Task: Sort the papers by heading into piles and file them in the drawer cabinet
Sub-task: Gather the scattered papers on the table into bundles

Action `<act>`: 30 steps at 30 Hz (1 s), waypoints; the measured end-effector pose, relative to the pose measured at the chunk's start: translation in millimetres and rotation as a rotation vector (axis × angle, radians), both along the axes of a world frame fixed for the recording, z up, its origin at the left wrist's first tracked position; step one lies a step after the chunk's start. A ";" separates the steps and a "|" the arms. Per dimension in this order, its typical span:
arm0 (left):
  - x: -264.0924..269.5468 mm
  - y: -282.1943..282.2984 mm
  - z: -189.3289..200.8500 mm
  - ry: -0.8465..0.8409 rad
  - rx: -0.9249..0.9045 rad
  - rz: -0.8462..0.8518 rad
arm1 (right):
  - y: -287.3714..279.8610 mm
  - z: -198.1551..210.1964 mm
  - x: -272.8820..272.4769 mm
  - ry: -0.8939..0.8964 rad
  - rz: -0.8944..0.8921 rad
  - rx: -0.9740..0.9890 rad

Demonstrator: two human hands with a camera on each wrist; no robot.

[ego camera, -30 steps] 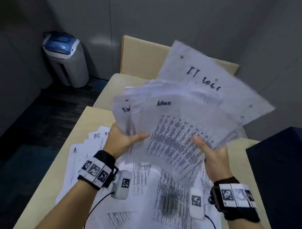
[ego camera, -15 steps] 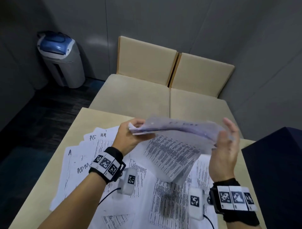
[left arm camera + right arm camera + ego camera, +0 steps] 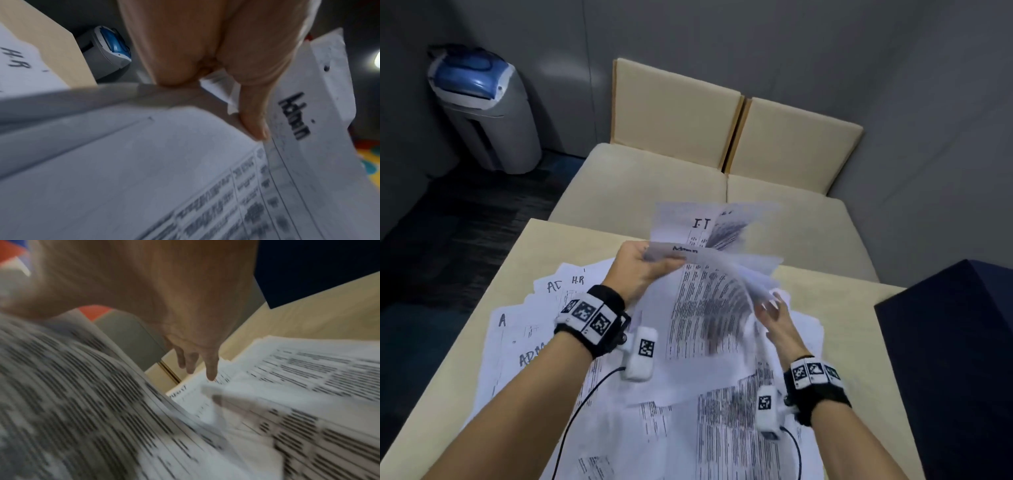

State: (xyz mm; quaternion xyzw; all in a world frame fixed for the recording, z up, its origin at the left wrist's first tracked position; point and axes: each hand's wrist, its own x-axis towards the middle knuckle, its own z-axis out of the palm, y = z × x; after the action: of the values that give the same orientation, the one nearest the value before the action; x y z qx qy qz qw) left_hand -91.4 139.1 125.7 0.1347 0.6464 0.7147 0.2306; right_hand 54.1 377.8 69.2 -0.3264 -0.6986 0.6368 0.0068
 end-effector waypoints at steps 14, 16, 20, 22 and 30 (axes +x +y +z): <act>-65.4 3.2 -42.2 -0.232 -0.018 0.158 | -5.7 -27.5 -69.8 -0.066 -0.065 -0.417; -74.3 2.8 -48.7 -0.260 -0.029 0.238 | -6.0 -35.5 -76.0 -0.110 -0.002 -0.464; -91.0 -0.6 -75.3 -0.356 -0.069 0.355 | -7.8 -54.2 -83.6 -0.246 0.168 -0.304; -95.0 -5.3 -87.8 -0.389 -0.087 0.330 | -10.1 -64.9 -87.3 -0.254 0.201 -0.176; -60.8 -38.9 -152.5 -0.537 -0.334 0.127 | -15.5 -79.2 -96.9 -0.227 0.152 -0.117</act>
State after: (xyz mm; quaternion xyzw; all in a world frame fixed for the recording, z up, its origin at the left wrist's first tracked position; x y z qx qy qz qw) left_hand -152.2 100.2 -26.7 -0.1390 0.6780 0.6217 0.3668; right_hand -42.8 362.3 -10.0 -0.3425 -0.6791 0.6341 -0.1396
